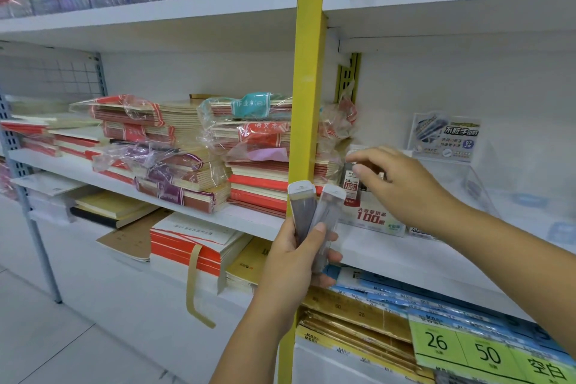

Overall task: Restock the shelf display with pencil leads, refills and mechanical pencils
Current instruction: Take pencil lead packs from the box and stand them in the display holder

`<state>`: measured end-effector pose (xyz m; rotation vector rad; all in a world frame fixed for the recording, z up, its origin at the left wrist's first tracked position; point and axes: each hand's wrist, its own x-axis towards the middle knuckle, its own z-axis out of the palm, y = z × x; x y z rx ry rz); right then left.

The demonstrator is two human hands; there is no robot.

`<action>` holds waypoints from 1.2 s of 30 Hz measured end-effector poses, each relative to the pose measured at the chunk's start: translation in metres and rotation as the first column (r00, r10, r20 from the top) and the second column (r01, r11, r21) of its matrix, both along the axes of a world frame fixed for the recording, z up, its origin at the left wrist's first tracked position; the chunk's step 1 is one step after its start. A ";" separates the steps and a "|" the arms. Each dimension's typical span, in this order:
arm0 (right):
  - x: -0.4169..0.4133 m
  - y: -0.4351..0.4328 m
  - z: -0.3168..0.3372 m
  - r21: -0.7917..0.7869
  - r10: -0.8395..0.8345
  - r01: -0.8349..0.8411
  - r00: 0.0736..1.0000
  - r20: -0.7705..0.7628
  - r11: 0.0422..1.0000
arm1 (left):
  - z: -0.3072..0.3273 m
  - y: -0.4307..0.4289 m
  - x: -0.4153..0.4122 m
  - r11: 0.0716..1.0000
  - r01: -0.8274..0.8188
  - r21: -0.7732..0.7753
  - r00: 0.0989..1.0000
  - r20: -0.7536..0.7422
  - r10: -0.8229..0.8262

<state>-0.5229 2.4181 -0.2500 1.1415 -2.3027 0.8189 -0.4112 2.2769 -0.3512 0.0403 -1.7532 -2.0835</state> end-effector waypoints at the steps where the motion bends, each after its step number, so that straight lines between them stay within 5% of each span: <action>1: 0.009 -0.001 -0.001 -0.043 0.093 -0.087 0.981 0.172 0.995 | 0.000 0.001 -0.001 1.000 0.007 -0.006 1.000 -0.003 -0.007; 3: 0.021 -0.001 -0.007 -0.113 0.207 -0.176 0.896 0.392 0.978 | 0.000 0.005 -0.001 1.000 0.015 -0.016 1.000 -0.011 -0.015; 12: 0.029 0.008 -0.009 -0.390 0.408 -0.219 0.755 0.513 0.894 | 0.002 0.007 -0.002 0.996 0.065 0.062 0.998 -0.021 -0.064; 19: 0.022 0.014 -0.012 -0.355 0.317 -0.141 0.802 0.506 0.924 | -0.002 0.005 -0.006 1.000 0.002 -0.027 0.999 0.046 -0.001; 25: 0.006 0.030 0.019 -0.464 0.170 -0.062 0.966 0.194 0.883 | 0.003 0.001 -0.005 0.998 -0.035 -0.060 0.999 0.007 0.036; 29: -0.003 0.020 0.032 -0.337 0.034 -0.049 0.998 -0.049 0.940 | 0.003 -0.002 -0.004 0.997 -0.044 -0.060 0.999 -0.001 0.044; 33: -0.015 0.005 0.025 -0.149 -0.005 -0.004 0.998 -0.063 0.989 | 0.002 -0.003 -0.005 0.997 -0.055 -0.054 0.998 -0.008 0.054; 36: -0.028 -0.004 0.018 -0.151 0.017 -0.014 1.000 0.017 0.988 | 0.002 -0.004 -0.006 0.996 -0.068 -0.055 0.998 -0.008 0.067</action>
